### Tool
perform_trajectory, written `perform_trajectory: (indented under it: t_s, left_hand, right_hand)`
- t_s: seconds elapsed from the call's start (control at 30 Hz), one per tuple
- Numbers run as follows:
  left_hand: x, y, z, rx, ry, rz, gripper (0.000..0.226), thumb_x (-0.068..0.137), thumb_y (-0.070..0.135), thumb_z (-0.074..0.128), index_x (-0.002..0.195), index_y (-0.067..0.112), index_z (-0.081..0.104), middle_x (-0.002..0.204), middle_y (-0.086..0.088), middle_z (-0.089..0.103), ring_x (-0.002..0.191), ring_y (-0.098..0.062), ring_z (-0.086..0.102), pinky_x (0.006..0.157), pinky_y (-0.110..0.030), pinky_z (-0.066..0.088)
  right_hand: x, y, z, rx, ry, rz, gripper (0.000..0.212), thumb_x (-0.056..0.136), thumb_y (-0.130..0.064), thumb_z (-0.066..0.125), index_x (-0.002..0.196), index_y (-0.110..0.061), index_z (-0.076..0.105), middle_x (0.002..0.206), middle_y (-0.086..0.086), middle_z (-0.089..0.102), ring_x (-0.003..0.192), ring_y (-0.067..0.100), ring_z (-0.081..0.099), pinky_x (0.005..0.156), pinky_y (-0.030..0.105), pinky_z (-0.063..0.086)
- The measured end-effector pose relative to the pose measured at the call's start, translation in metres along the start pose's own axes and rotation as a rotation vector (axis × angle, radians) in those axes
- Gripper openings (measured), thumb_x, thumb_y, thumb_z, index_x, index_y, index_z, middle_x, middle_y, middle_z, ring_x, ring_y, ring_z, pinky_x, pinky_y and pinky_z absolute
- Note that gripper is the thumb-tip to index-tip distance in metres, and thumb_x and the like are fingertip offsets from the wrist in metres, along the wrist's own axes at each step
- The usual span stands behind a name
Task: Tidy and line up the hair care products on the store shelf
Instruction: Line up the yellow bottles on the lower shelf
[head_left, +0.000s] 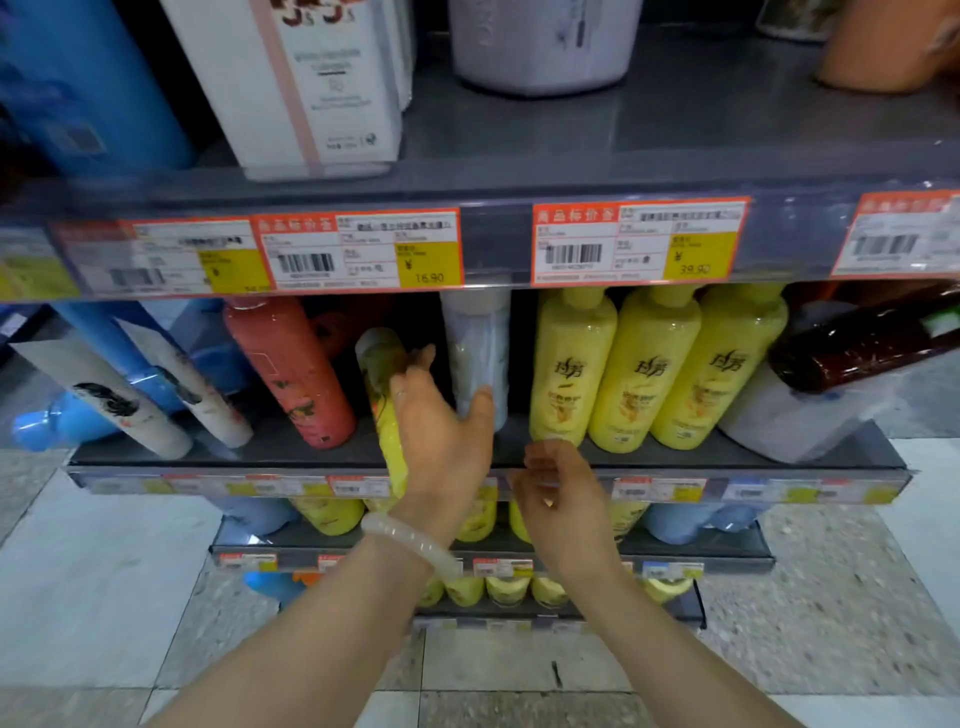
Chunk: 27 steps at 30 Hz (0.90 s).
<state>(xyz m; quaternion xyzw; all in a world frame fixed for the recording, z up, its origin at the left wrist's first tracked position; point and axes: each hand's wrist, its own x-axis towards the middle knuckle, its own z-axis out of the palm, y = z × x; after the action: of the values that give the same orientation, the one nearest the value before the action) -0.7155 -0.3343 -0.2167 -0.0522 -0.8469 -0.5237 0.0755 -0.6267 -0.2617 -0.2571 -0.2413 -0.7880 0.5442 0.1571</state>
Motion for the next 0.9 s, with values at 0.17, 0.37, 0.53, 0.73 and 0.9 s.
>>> perform_trajectory:
  t_s: [0.17, 0.37, 0.53, 0.73, 0.9]
  left_hand:
    - [-0.012, -0.037, -0.050, -0.143, 0.191, -0.312, 0.010, 0.088, 0.016, 0.059, 0.084, 0.009, 0.054, 0.085, -0.010, 0.052, 0.076, -0.020, 0.049, 0.078, -0.034, 0.043]
    - [0.004, -0.052, -0.057, -0.316, -0.226, -0.844, 0.039, 0.088, 0.048, 0.055, 0.070, 0.014, 0.045, 0.082, -0.015, 0.056, 0.077, -0.029, 0.058, 0.068, -0.033, 0.048]
    - [0.003, -0.049, -0.058, -0.387, -0.292, -0.779, 0.031, 0.085, 0.037, 0.064, 0.082, 0.008, 0.052, 0.095, -0.014, 0.063, 0.086, -0.022, 0.063, 0.065, -0.026, 0.054]
    - [-0.011, -0.052, -0.068, -0.432, -0.400, -0.767, 0.026, 0.084, 0.033, 0.066, 0.088, 0.009, 0.060, 0.087, -0.008, 0.069, 0.076, -0.014, 0.066, 0.064, -0.024, 0.054]
    - [-0.034, -0.062, -0.077, -0.383, -0.619, -0.725, 0.027, 0.081, 0.026, 0.070, 0.104, 0.013, 0.065, 0.096, -0.005, 0.074, 0.088, -0.016, 0.069, 0.075, -0.026, 0.056]
  right_hand:
    - [0.008, -0.027, 0.026, -0.038, -0.114, -0.007, 0.015, 0.092, -0.025, 0.052, 0.100, -0.012, 0.056, 0.092, 0.007, 0.060, 0.085, 0.019, 0.055, 0.071, 0.024, 0.038]
    - [0.020, -0.042, 0.056, -0.082, -0.260, 0.114, 0.035, 0.094, -0.036, 0.043, 0.122, -0.014, 0.050, 0.098, 0.000, 0.057, 0.091, 0.017, 0.054, 0.080, 0.033, 0.042]
    - [0.017, -0.040, 0.064, -0.019, -0.233, 0.157, 0.027, 0.094, -0.037, 0.045, 0.110, -0.017, 0.054, 0.080, -0.011, 0.053, 0.077, 0.009, 0.053, 0.072, 0.028, 0.042]
    - [0.018, -0.039, 0.062, -0.019, -0.206, 0.221, 0.029, 0.091, -0.041, 0.050, 0.098, -0.013, 0.056, 0.076, -0.009, 0.053, 0.075, 0.010, 0.053, 0.069, 0.027, 0.041]
    - [0.018, -0.039, 0.059, -0.035, -0.304, 0.305, 0.037, 0.084, -0.049, 0.057, 0.098, -0.015, 0.056, 0.083, -0.006, 0.058, 0.085, 0.016, 0.059, 0.079, 0.033, 0.050]
